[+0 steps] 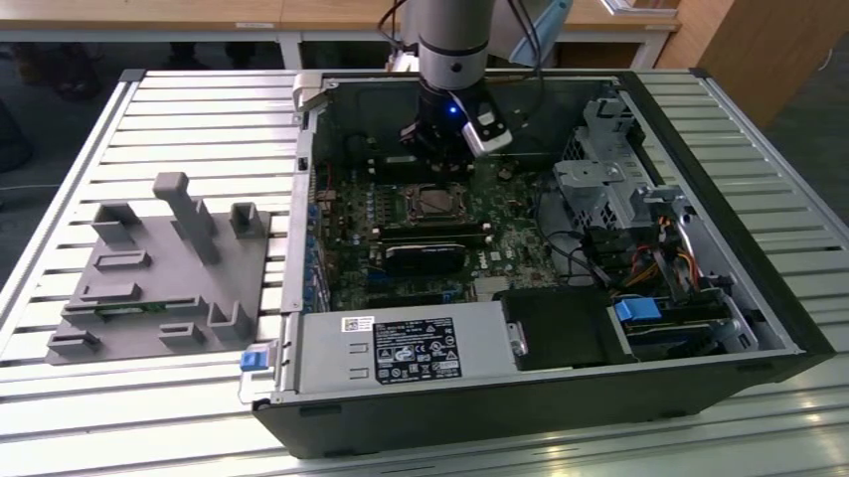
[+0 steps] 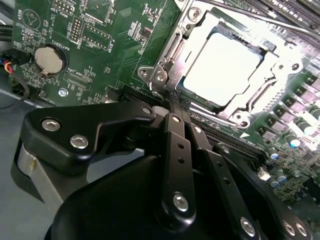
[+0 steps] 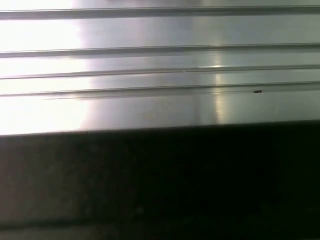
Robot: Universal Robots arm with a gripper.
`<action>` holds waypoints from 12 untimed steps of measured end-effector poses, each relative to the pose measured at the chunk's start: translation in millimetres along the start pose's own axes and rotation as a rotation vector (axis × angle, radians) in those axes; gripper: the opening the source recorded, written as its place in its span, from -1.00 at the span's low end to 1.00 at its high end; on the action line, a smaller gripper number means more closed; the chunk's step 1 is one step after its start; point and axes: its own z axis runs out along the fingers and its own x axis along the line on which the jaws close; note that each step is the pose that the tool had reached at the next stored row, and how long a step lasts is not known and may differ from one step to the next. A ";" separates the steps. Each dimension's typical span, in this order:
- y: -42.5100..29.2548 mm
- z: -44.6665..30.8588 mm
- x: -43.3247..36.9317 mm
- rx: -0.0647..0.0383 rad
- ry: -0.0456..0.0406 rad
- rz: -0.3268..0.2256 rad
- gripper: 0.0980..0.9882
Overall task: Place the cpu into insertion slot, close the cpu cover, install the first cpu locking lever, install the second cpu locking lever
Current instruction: 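Install the first cpu locking lever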
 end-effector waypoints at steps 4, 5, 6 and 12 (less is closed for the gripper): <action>0.4 -6.0 -0.3 0.000 0.0000 0.000 -0.98; 0.4 -6.0 -0.3 0.000 -0.0001 0.000 -0.98; 0.2 -6.0 -0.3 0.000 -0.0002 0.000 -0.98; -1.7 -6.1 -0.4 0.001 -0.0001 0.000 -0.98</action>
